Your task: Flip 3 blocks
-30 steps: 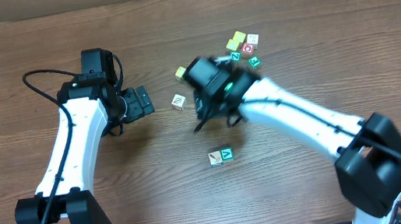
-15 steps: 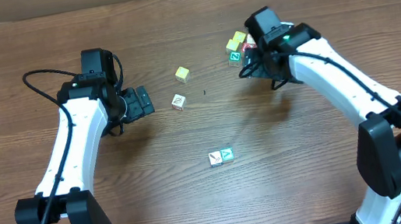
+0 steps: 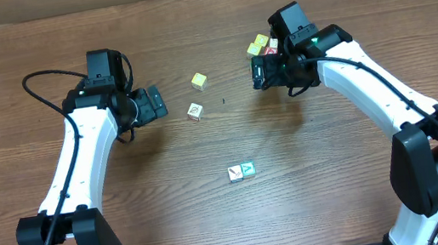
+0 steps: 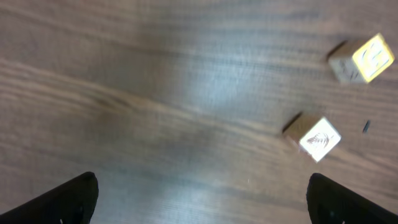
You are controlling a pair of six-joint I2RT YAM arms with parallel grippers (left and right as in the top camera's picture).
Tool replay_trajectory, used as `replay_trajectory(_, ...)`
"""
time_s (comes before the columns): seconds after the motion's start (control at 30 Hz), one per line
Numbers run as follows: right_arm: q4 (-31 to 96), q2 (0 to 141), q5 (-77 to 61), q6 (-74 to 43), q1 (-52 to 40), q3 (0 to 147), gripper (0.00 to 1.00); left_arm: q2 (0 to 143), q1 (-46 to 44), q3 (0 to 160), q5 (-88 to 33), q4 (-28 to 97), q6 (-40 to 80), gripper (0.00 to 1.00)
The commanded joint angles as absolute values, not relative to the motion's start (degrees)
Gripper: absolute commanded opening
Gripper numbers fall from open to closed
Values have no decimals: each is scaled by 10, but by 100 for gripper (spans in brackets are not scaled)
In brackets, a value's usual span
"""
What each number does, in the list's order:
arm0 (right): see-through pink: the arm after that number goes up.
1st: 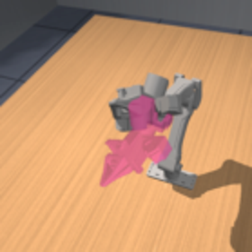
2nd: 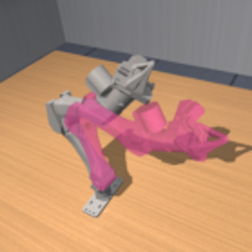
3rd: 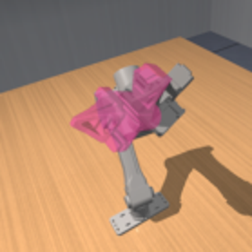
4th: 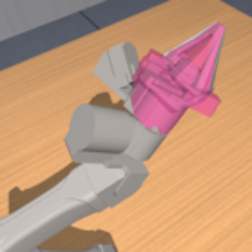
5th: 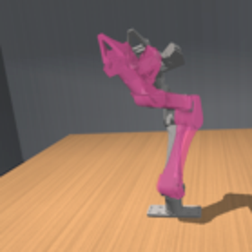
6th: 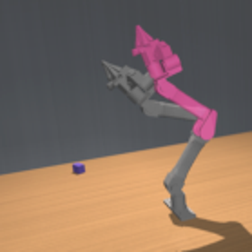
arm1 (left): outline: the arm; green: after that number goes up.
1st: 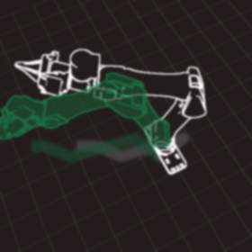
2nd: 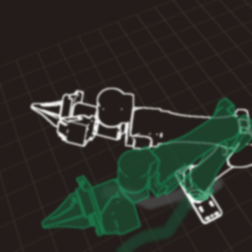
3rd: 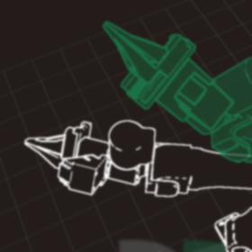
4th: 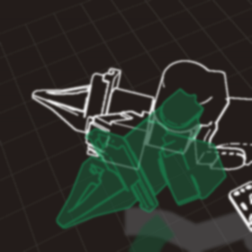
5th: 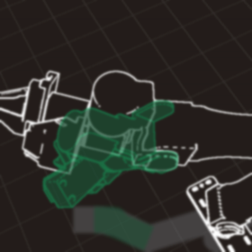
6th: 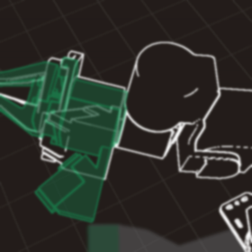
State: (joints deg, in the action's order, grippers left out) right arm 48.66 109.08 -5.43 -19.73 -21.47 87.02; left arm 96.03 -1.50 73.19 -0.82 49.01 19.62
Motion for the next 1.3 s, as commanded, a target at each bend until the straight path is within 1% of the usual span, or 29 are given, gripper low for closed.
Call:
replay_trajectory(0.0, 484, 1073, -43, -159, -211, 880, 100, 962, -15, 740, -44, 540, 208, 100)
replay_trajectory(0.17, 486, 1073, -41, -179, -172, 880, 100, 963, -19, 740, -135, 552, 195, 100)
replay_trajectory(0.23, 488, 1073, -41, -178, -153, 880, 100, 963, -28, 740, -150, 552, 196, 100)
replay_trajectory(0.37, 503, 1073, -33, -177, -109, 880, 100, 963, -67, 740, -137, 548, 198, 81)
replay_trajectory(0.53, 543, 1073, 48, -175, -54, 880, 100, 963, -149, 740, -88, 529, 193, 79)
replay_trajectory(0.63, 557, 1073, 61, -176, -32, 880, 100, 963, -182, 740, -75, 505, 194, 70)
replay_trajectory(0.7, 556, 1073, 60, -176, -20, 880, 100, 964, -195, 740, -63, 489, 200, 68)
replay_trajectory(0.87, 557, 1073, 60, -176, -8, 880, 100, 983, -203, 740, 12, 471, 190, 68)
replay_trajectory(1.0, 557, 1073, 60, -176, -8, 880, 100, 1024, -203, 740, 15, 453, 131, 73)
replay_trajectory(1.17, 557, 1073, 60, -176, -8, 880, 100, 1062, -201, 740, 24, 408, 90, 65)
replay_trajectory(1.27, 557, 1073, 60, -176, -8, 880, 100, 1071, -201, 740, 37, 379, 53, 64)
